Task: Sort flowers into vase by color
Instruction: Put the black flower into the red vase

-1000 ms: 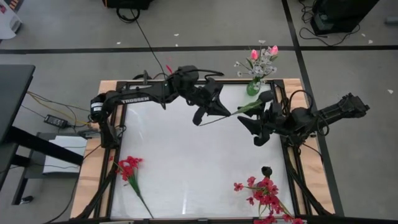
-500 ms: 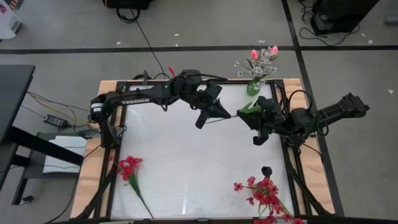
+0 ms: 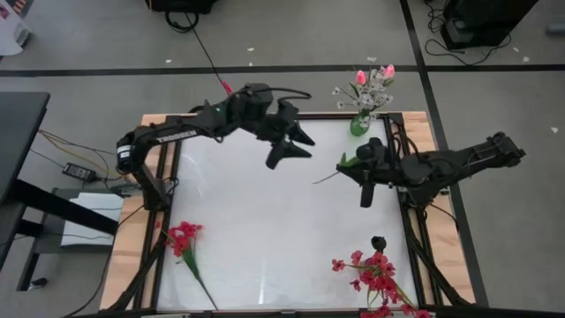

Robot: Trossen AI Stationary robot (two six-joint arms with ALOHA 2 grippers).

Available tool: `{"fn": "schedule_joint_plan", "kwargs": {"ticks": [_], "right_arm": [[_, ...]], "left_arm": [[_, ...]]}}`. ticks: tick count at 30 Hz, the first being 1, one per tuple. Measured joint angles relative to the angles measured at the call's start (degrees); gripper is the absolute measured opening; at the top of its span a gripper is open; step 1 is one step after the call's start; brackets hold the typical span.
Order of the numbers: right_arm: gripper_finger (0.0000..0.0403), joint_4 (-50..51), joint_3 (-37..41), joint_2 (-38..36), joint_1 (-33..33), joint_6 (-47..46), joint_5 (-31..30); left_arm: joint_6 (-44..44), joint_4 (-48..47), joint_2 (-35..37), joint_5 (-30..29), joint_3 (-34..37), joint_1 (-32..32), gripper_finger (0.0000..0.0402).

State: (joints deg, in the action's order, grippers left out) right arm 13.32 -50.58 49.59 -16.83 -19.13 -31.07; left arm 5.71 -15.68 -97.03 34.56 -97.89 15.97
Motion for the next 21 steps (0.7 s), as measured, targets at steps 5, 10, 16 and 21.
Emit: {"fn": "schedule_joint_plan", "kwargs": {"ticks": [5,10,16,21], "right_arm": [[0.0016,13.88,-3.13,-2.84,-1.2,-6.76,4.05],[0.0016,23.53,-2.76,-8.76,-5.72,-15.31,4.99],[0.0016,29.97,-2.74,-13.82,-12.02,-25.03,10.89],[0.0016,32.04,-2.71,-13.8,-15.6,-28.49,17.9]], "left_arm": [[-1.81,-6.96,3.9,-2.69,0.0,2.27,0.0212],[-3.78,-14.12,7.92,-9.95,0.02,2.17,0.0212],[-2.34,-18.53,12.19,-18.31,0.02,1.45,0.0212],[1.27,-21.04,14.63,-26.3,0.02,-0.61,0.0212]]}}
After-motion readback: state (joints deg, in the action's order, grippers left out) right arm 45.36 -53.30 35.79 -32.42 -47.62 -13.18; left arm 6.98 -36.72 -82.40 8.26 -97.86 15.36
